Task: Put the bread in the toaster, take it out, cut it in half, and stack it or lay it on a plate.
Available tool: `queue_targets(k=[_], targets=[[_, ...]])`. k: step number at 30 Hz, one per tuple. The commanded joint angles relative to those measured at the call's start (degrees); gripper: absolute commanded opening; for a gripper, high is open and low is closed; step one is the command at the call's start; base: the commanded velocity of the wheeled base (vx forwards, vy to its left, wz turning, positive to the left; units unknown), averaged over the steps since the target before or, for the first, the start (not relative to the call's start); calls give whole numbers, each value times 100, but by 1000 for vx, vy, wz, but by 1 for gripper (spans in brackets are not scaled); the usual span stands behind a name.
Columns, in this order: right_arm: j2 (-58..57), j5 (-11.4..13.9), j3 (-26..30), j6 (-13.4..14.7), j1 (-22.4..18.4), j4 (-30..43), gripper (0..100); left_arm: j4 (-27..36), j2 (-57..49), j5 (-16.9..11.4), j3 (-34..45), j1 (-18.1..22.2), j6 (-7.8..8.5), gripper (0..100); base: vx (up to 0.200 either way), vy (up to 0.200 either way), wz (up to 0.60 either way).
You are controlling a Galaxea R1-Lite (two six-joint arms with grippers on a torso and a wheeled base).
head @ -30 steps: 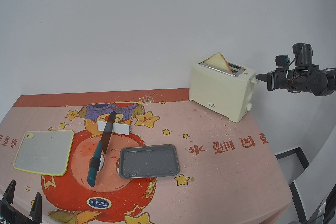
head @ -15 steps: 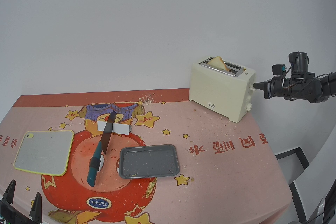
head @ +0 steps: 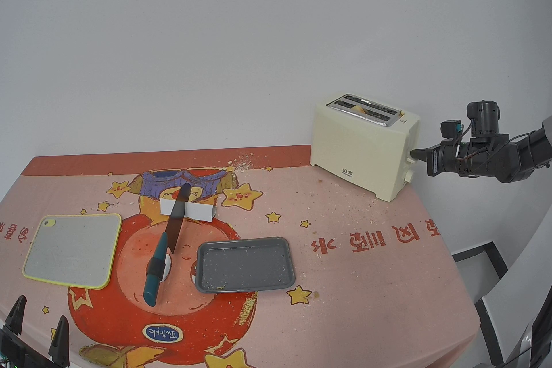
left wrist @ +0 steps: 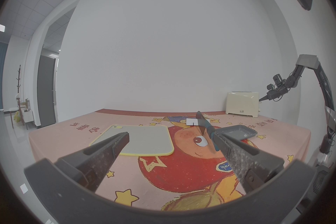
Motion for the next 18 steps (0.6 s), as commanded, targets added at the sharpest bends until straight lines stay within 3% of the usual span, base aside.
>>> queue_targets(k=[1, 13, 18], targets=[[52, -7, 80, -4, -7, 32, 0, -1, -57, 2, 101, -4, -1, 100, 0, 0, 0], [-273, -7, 71, 14, 10, 111, 0, -1, -57, 2, 101, -4, -1, 100, 0, 0, 0], [-1099, 19, 537, 31, 265, 120, 0, -1, -57, 2, 101, -4, -1, 100, 0, 0, 0]])
